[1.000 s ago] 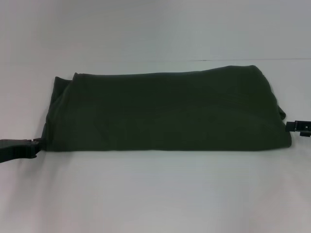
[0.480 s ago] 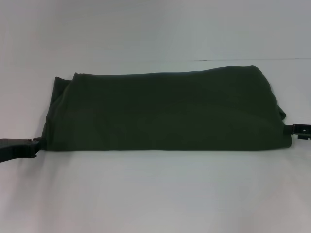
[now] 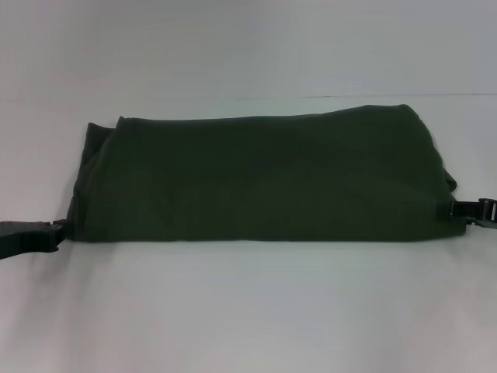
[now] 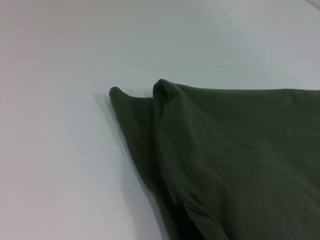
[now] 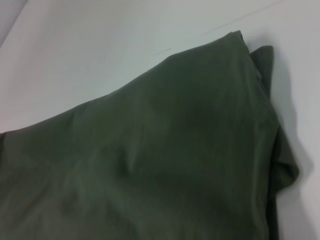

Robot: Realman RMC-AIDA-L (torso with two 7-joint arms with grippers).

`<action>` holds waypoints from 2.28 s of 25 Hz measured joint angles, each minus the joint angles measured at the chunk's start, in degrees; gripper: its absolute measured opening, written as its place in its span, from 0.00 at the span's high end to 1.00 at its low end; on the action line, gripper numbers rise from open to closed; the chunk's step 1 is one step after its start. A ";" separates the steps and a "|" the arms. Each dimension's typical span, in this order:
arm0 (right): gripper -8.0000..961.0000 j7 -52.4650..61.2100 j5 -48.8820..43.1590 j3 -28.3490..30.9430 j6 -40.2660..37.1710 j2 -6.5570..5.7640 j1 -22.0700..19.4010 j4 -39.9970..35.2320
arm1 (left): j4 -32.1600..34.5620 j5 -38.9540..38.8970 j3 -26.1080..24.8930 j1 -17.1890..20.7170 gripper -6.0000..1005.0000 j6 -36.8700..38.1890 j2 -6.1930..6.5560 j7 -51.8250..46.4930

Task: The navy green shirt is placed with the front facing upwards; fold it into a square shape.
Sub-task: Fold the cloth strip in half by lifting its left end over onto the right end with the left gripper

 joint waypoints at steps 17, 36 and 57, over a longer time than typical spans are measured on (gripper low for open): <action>0.90 -2.44 0.93 -0.02 0.47 0.41 -0.46 0.21 | 1.16 0.00 -0.13 0.24 0.99 0.34 0.16 -0.18; 0.95 -4.09 3.24 1.52 -0.56 0.31 -2.13 0.17 | 2.20 0.00 -0.54 0.62 0.99 0.47 0.35 -0.42; 0.69 -5.45 9.40 3.53 -5.05 0.00 -4.08 -5.67 | 5.13 -0.33 -1.58 1.24 0.70 0.92 0.32 -9.23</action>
